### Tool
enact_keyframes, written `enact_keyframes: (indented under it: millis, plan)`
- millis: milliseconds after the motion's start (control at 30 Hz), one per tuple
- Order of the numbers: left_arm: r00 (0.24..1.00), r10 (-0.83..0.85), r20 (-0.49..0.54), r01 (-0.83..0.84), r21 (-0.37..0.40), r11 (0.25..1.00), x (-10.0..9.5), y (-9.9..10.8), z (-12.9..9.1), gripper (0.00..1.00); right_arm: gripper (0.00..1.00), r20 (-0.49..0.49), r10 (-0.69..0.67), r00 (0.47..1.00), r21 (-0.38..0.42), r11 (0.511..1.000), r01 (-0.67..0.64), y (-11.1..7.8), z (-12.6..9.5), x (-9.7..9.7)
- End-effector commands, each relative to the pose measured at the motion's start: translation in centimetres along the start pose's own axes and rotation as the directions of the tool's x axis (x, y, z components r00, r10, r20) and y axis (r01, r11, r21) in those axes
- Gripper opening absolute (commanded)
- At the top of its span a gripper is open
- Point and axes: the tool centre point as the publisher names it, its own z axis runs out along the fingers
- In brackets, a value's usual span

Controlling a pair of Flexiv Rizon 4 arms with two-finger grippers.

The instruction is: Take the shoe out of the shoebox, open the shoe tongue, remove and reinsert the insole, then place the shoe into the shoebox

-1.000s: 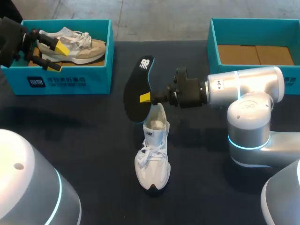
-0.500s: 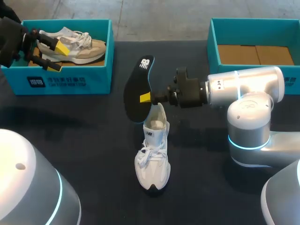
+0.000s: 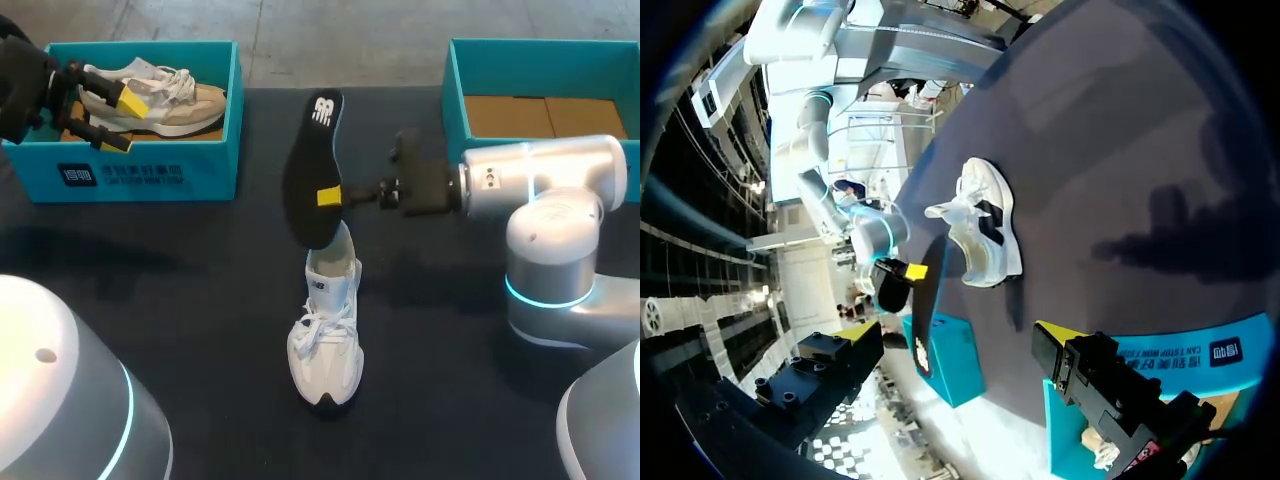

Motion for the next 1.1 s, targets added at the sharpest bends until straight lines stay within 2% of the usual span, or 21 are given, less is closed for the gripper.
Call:
enact_keyframes:
  millis: [33,200,333,1033,1100]
  plan:
    - [1.0,0.002,0.0,-0.002,-0.001,1.0,0.1,0.0,0.0,1.0,0.0,-0.041,-0.036,0.999,-0.017,0.999,0.035,-0.1,0.1,-1.2]
    - [1.0,0.002,0.0,-0.002,-0.001,1.0,0.1,0.0,0.0,1.0,0.0,-0.051,-0.142,0.988,-0.072,0.988,0.139,-0.1,-0.6,-2.0]
    - [1.0,0.002,0.0,-0.002,-0.001,1.0,0.1,0.0,0.0,1.0,0.0,-0.046,-0.171,0.984,-0.108,0.98,0.165,-0.7,-1.0,-2.5]
    - [1.0,0.002,0.0,-0.002,-0.001,1.0,0.1,0.0,0.0,1.0,0.0,-0.046,-0.171,0.984,-0.108,0.98,0.165,-0.7,-1.0,-2.5]
    - [1.0,0.002,0.0,-0.002,-0.001,1.0,0.1,0.0,0.0,1.0,0.0,-0.049,-0.182,0.982,-0.102,0.979,0.177,-0.7,-0.8,-3.1]
